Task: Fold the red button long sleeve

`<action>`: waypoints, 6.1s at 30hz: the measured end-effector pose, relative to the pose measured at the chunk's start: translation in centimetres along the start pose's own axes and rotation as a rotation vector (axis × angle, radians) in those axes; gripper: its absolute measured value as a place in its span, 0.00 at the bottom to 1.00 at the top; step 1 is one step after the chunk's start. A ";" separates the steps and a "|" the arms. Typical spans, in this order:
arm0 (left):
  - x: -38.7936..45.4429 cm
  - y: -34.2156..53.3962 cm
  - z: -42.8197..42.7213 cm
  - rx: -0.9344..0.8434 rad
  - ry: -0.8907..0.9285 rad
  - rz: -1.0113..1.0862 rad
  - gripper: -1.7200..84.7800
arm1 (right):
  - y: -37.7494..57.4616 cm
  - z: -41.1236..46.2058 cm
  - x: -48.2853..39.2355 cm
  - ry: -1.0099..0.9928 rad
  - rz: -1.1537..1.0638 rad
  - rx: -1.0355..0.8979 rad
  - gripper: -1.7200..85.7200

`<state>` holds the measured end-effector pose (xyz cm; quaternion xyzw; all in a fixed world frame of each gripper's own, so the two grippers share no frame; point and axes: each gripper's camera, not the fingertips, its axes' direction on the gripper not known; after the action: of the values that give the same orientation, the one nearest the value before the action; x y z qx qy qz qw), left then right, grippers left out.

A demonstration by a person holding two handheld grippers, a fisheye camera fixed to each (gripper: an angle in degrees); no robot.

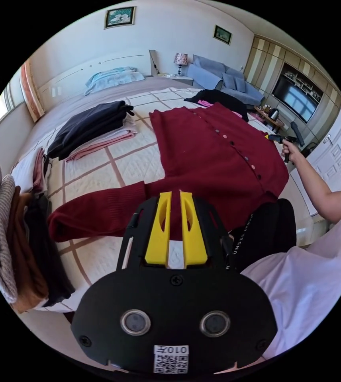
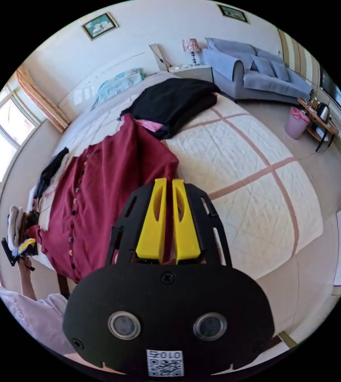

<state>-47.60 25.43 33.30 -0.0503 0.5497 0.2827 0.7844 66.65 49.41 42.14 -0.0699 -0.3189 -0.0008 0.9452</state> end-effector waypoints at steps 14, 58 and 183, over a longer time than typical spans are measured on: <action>-2.3 -1.3 2.6 0.105 0.278 -0.012 0.04 | 10.1 -0.3 -24.9 -0.219 -0.805 -0.173 0.14; 1.3 -1.6 3.1 -0.082 -0.097 0.069 0.08 | 0.8 0.3 15.7 0.556 0.109 -0.133 0.09; -5.6 -2.1 -19.3 0.088 -0.104 0.202 0.02 | 27.3 -2.4 -20.4 0.009 -0.461 0.011 0.10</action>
<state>-63.94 13.96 30.27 0.0543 0.5225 0.3381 0.7809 53.15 75.25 24.33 0.0099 -0.3221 -0.2153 0.9219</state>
